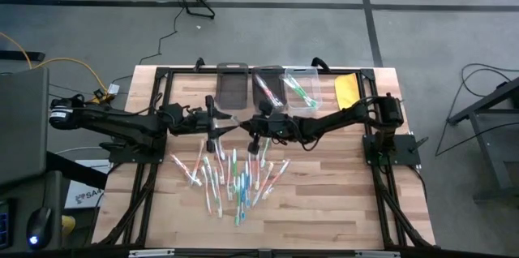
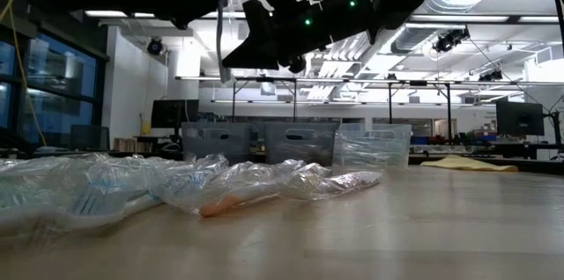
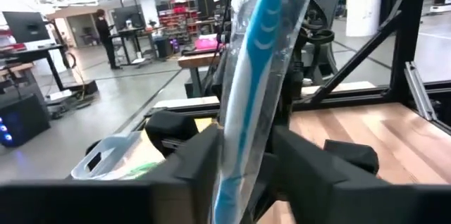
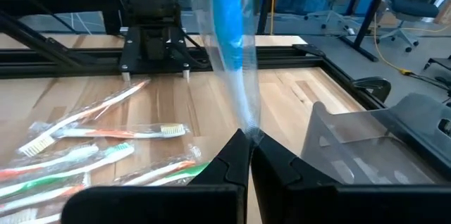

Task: Pick & Place Toothbrushes
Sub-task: Put the blue toothbrush into the left black bin

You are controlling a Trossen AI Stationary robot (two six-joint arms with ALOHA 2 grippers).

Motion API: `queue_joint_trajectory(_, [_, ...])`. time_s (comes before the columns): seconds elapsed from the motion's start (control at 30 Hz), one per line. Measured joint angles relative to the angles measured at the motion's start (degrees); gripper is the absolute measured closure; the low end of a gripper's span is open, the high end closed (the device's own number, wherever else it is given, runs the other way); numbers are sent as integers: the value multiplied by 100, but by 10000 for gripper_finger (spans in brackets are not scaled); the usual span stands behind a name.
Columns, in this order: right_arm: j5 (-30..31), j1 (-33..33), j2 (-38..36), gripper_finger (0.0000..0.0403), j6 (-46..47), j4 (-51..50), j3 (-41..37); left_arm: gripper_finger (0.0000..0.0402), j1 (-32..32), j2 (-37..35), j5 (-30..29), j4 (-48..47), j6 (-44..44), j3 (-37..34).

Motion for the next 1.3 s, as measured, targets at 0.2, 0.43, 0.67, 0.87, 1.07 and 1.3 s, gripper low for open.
queue_joint_trajectory(0.2, [-9,13,0,399,-10,-23,1,383,1,0,-38,-48,80,0])
queue_joint_trajectory(0.43, [-31,24,-5,394,306,-70,2,373,0,0,-211,-74,217,0])
queue_joint_trajectory(0.67, [-270,28,-502,307,576,-1039,4,387,2,4,-587,-260,755,-2])
queue_joint_trajectory(0.87, [-137,33,-1055,217,834,-2165,4,382,66,6,-1427,-1258,1570,408])
queue_joint_trajectory(1.07, [-106,33,-1421,192,1151,-2819,8,380,647,164,-1564,-3116,2081,1190])
queue_joint_trajectory(1.3, [-105,33,-1440,201,1153,-2971,9,379,1780,547,-389,-4146,3422,1682])
